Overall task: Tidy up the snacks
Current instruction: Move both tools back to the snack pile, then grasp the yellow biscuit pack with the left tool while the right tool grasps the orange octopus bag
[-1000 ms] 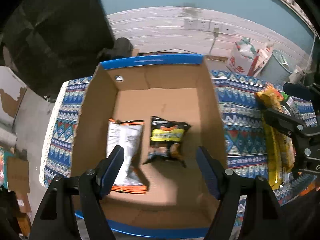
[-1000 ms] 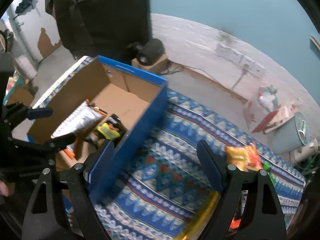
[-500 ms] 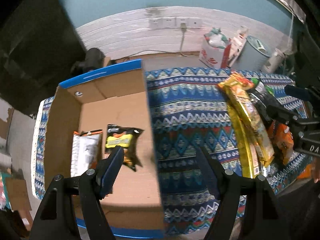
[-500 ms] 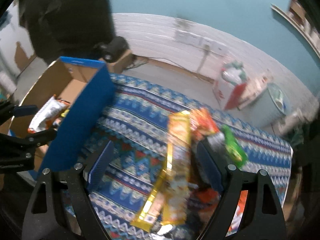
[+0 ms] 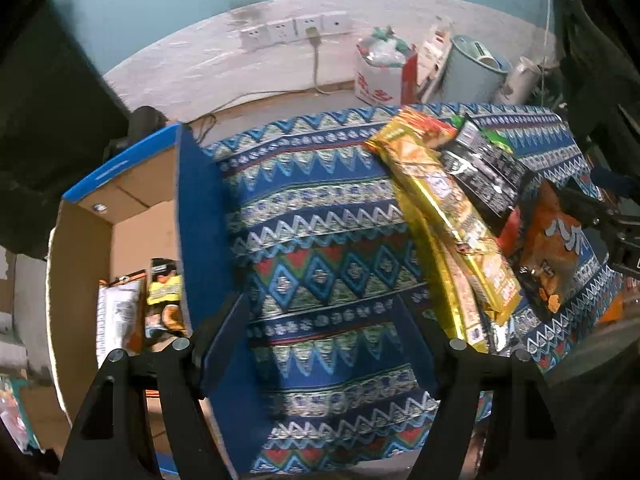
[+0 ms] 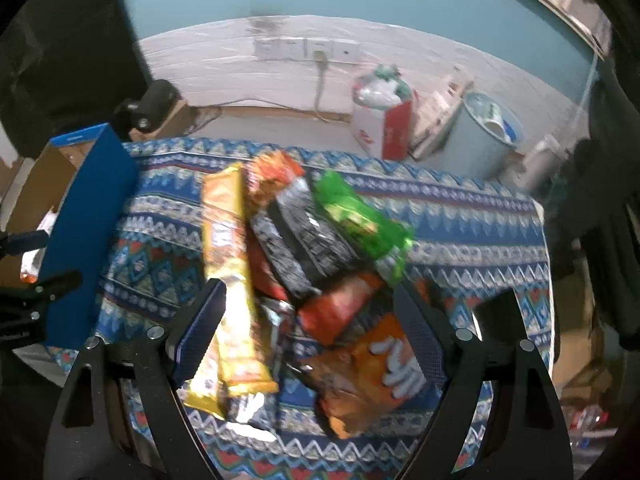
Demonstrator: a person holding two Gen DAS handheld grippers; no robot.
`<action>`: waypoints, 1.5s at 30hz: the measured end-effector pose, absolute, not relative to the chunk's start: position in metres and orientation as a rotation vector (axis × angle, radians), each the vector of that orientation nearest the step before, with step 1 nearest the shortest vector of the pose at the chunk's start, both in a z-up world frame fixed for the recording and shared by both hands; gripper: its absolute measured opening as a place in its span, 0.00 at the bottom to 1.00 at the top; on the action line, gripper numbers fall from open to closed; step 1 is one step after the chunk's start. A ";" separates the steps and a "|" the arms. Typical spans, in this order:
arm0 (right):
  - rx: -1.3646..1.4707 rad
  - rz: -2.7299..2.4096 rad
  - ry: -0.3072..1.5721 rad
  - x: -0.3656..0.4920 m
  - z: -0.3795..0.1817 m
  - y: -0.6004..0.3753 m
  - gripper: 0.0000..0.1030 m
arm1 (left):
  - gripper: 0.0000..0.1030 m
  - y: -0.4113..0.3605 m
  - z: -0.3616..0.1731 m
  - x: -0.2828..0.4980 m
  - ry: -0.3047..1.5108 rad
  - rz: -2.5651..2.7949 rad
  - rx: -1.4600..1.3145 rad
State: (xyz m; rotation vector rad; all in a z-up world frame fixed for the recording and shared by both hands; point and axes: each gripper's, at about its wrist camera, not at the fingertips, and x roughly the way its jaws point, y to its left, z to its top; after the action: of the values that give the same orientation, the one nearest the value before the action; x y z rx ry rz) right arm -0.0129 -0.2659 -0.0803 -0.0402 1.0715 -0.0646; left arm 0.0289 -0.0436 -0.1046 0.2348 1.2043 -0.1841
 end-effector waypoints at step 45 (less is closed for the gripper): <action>0.036 -0.195 1.325 -0.005 -0.205 -0.324 0.49 | 0.78 -0.126 -0.159 0.073 1.334 -0.228 0.140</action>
State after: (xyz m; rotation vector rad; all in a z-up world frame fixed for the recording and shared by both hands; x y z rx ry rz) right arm -0.0047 -0.3239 -0.2053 0.0359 1.3248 -0.1954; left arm 0.0734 -0.1263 -0.1592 0.1395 1.3345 -0.2281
